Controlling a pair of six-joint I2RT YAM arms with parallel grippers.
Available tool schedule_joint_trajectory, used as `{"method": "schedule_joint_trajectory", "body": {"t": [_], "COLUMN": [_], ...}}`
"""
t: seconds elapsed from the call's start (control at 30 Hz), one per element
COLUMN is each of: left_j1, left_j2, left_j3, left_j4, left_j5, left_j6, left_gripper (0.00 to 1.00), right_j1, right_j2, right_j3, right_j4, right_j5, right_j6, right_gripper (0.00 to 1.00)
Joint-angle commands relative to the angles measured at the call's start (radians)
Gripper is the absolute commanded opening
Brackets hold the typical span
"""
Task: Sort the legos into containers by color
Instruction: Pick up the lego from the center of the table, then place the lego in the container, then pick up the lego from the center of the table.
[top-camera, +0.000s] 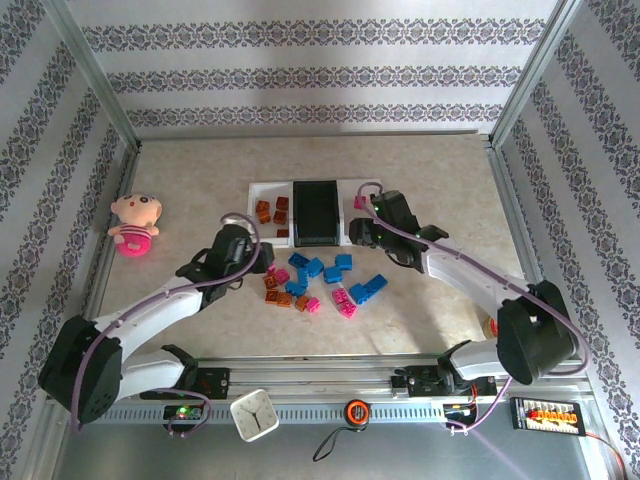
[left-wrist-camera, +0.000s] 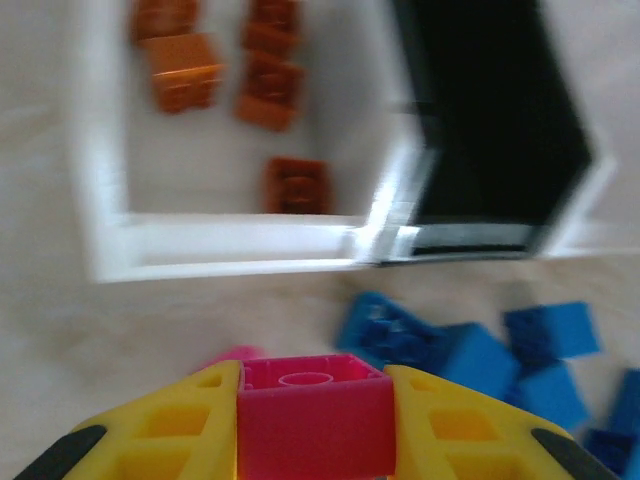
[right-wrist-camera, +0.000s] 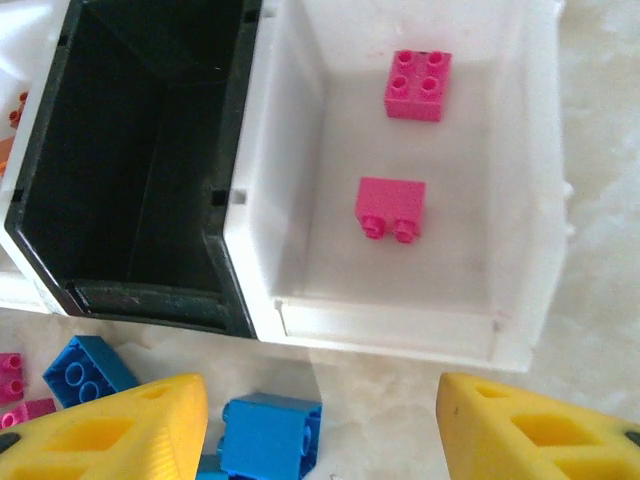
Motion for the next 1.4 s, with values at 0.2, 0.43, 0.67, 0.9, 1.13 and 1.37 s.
{"method": "schedule_joint_trajectory", "body": {"t": [0.2, 0.43, 0.67, 0.9, 1.13, 1.37], "left_j1": [-0.154, -0.152, -0.134, -0.119, -0.112, -0.111], "left_j2": [0.493, 0.825, 0.948, 0.749, 0.339, -0.109], "left_j3": [0.528, 0.949, 1.134, 1.025, 0.561, 0.099], "left_j4": [0.013, -0.126, -0.167, -0.084, 0.055, 0.047], "left_j5": [0.070, 0.099, 0.124, 0.139, 0.106, 0.004], "left_j6": [0.014, 0.038, 0.000, -0.002, -0.003, -0.055], "left_gripper": [0.27, 0.27, 0.52, 0.69, 0.78, 1.00], "right_j1": [-0.006, 0.007, 0.022, 0.056, 0.173, 0.286], "right_j2": [-0.282, -0.461, -0.542, -0.505, -0.296, -0.084], "right_j3": [-0.247, -0.361, -0.405, -0.411, -0.314, -0.212], "right_j4": [-0.038, -0.129, -0.165, -0.096, -0.014, 0.060], "right_j5": [0.030, 0.031, -0.007, -0.106, -0.087, 0.003], "right_j6": [0.065, 0.091, 0.098, 0.064, 0.026, 0.042], "right_gripper": [0.62, 0.64, 0.68, 0.68, 0.68, 0.69]}}
